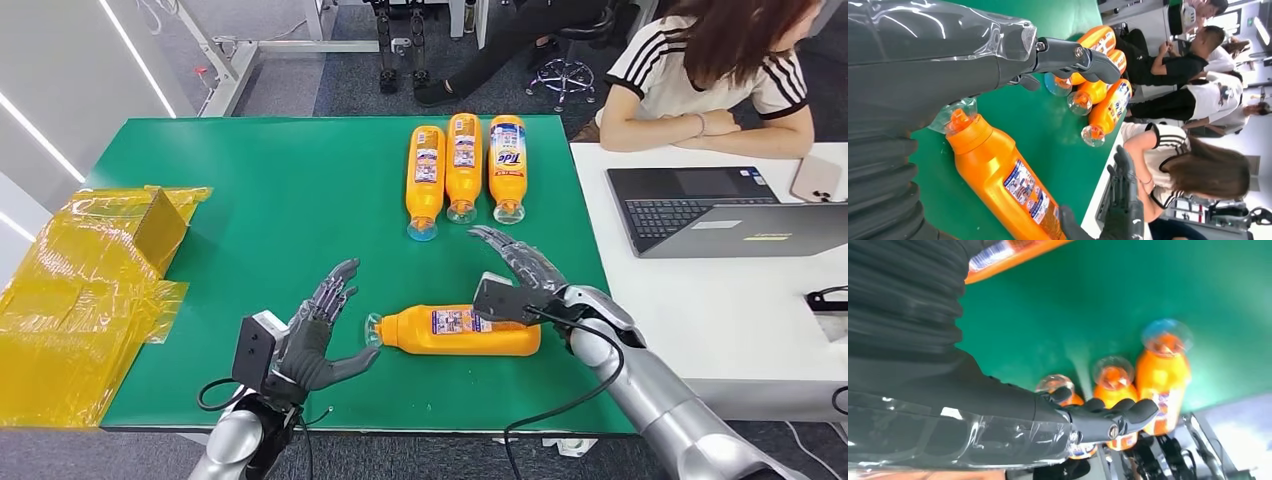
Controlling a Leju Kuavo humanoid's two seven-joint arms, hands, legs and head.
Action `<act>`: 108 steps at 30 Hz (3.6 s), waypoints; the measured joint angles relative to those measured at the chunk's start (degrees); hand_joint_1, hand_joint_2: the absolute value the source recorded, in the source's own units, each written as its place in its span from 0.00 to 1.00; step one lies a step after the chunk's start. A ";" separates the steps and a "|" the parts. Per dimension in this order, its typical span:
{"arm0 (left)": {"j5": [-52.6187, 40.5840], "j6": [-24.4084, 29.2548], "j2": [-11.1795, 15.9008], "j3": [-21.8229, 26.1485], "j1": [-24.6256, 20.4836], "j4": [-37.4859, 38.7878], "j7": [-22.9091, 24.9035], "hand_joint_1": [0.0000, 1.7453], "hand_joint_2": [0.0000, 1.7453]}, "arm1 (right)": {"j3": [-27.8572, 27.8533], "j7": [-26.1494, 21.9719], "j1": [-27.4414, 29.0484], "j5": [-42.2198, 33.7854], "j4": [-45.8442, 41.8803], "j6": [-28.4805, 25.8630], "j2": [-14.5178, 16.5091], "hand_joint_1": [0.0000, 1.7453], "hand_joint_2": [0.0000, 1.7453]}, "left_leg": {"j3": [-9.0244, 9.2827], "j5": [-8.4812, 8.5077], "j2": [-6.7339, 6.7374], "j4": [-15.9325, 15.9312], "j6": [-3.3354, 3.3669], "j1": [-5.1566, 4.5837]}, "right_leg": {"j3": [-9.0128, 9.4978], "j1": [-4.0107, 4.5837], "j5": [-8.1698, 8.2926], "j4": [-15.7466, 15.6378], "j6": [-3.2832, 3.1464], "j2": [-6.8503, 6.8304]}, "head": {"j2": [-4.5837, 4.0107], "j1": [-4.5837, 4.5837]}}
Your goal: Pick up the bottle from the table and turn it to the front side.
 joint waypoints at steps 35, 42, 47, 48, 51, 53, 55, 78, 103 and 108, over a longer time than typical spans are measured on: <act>-0.03 -2.31 -0.06 0.00 -0.65 0.83 4.11 0.00 1.00 | 11.29 11.20 -6.75 6.45 7.21 19.90 -1.74 0.01 1.00 | 0.00 0.00 -0.01 0.02 0.01 0.00 | 0.02 0.00 0.01 -0.01 0.01 0.00 | 0.00 0.00; 0.01 -2.47 -0.07 0.00 -0.51 0.83 4.20 0.00 1.00 | 13.61 13.74 -7.44 10.34 8.19 18.76 -1.76 0.04 1.00 | 0.00 0.00 -0.03 0.02 0.01 0.00 | 0.02 0.00 0.01 -0.01 0.01 -0.01 | 0.00 0.01; -0.10 -2.75 -0.16 0.00 -0.42 0.82 4.61 0.00 1.00 | 14.40 14.76 -7.56 12.64 8.31 17.49 -1.76 0.02 1.00 | -0.01 0.00 -0.04 0.02 0.01 0.00 | 0.02 0.00 0.01 -0.01 0.01 -0.02 | 0.00 0.01; -0.15 -2.80 -0.23 0.00 -0.39 0.81 4.70 0.00 1.00 | 14.54 14.98 -7.55 13.11 8.31 17.21 -1.76 0.04 1.00 | -0.01 0.00 -0.04 0.02 0.01 0.00 | 0.02 0.00 0.01 0.00 0.01 -0.02 | 0.00 0.00; -0.31 -2.85 -0.46 0.01 -0.29 0.77 4.74 0.00 1.00 | 14.87 15.41 -7.49 14.20 8.29 16.43 -1.76 0.64 1.00 | -0.01 0.00 -0.04 0.01 0.01 0.00 | 0.02 0.00 0.01 0.00 0.01 -0.02 | 0.00 0.00; -0.35 -2.86 -0.54 0.03 -0.19 0.72 4.75 0.00 1.00 | 15.01 15.47 -7.46 14.80 8.17 15.89 -1.76 0.92 1.00 | -0.01 0.00 -0.03 0.01 0.01 0.00 | 0.02 0.00 0.01 0.00 0.01 -0.02 | 0.00 0.01; -0.37 -2.86 -0.55 0.07 0.00 0.65 4.75 0.00 1.00 | 15.08 15.56 -7.47 15.38 7.90 15.25 -1.75 1.00 1.00 | -0.01 0.00 -0.03 0.01 0.01 0.00 | 0.02 0.00 0.01 0.00 0.01 -0.01 | 0.00 0.01; -1.40 -0.92 -0.26 0.92 2.63 -0.02 0.49 0.00 1.00 | -3.26 -5.79 12.55 -7.37 -5.76 6.56 -1.66 1.00 1.00 | -0.14 -0.04 -0.38 0.00 0.02 0.00 | -0.01 0.00 -0.12 -0.03 0.13 -0.32 | 0.00 0.02; 9.90 -10.91 -2.87 3.07 -15.55 5.46 6.17 0.00 1.00 | -25.73 -11.03 26.50 -5.85 -26.70 1.82 14.31 1.00 1.00 | -0.19 0.30 -0.34 -0.02 0.01 0.00 | -0.06 0.00 0.18 0.02 0.05 -0.30 | 0.00 0.00; 14.70 -13.24 -4.16 4.11 -24.73 10.66 9.41 0.00 1.00 | -19.94 -8.98 18.38 -1.64 -22.80 0.51 16.37 1.00 1.00 | -0.18 0.41 -0.30 -0.01 0.01 0.01 | -0.09 0.00 0.26 0.06 0.02 -0.25 | 0.00 0.01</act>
